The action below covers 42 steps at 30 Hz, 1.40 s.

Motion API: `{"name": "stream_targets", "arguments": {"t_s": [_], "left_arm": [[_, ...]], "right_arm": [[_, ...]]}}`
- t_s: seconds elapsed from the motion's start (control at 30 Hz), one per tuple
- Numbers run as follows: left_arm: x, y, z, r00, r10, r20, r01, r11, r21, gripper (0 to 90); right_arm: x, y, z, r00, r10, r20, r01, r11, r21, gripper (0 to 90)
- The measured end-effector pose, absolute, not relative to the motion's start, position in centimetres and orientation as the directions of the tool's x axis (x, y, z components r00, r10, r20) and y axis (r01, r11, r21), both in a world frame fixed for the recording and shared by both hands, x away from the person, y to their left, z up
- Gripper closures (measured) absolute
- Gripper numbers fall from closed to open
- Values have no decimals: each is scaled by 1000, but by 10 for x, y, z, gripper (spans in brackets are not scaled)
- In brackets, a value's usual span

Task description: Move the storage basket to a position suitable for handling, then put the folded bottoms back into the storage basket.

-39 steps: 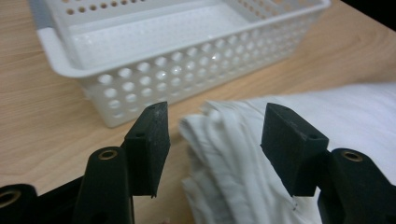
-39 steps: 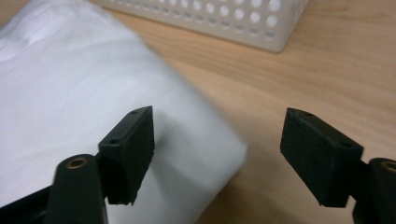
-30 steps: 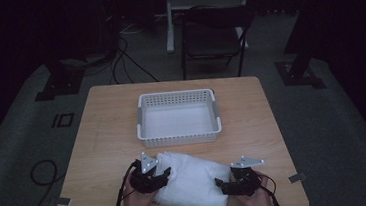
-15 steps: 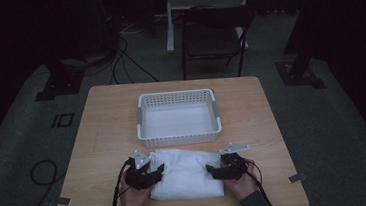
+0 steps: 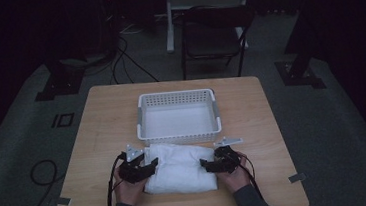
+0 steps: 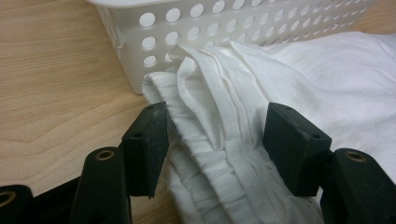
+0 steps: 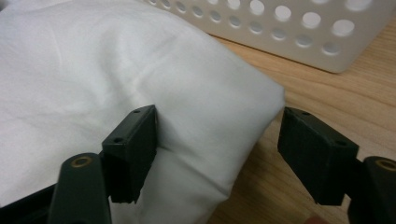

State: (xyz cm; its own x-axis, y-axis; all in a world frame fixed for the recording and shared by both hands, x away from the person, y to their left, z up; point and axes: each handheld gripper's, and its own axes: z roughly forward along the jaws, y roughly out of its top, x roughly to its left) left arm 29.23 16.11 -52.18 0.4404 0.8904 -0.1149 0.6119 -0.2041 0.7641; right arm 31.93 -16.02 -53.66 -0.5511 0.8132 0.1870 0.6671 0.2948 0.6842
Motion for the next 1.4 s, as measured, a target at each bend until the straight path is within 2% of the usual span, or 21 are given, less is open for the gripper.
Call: {"name": "stream_targets", "arguments": {"t_s": [0.07,0.3,0.5,0.6,0.73,0.8,0.87,1.0,1.4], "left_arm": [[292,161,-522,439,891,-117,613,-201,764,398],[291,164,-519,416,895,-163,624,-151,766,369],[287,165,-505,412,881,-233,612,-78,787,245],[288,159,-503,433,870,-237,608,-88,789,171],[295,152,-514,431,872,-232,627,-104,772,115],[299,152,-520,423,874,-240,651,-109,751,95],[302,151,-527,401,892,-209,678,-135,723,85],[308,154,-539,385,885,-263,732,-119,671,34],[313,159,-547,385,864,-323,767,-105,633,29]], "right_arm": [[319,-159,-537,-540,825,168,666,297,685,215],[318,-162,-532,-536,827,169,661,286,694,201],[314,-157,-520,-543,825,154,623,273,733,166],[312,-151,-517,-538,829,150,616,266,742,140],[313,-147,-518,-530,833,160,622,254,740,124],[317,-147,-523,-513,840,177,642,239,728,113],[319,-148,-528,-502,843,192,662,231,713,104],[321,-150,-533,-492,846,206,688,233,687,97],[329,-155,-545,-475,825,306,747,194,636,91]]}}
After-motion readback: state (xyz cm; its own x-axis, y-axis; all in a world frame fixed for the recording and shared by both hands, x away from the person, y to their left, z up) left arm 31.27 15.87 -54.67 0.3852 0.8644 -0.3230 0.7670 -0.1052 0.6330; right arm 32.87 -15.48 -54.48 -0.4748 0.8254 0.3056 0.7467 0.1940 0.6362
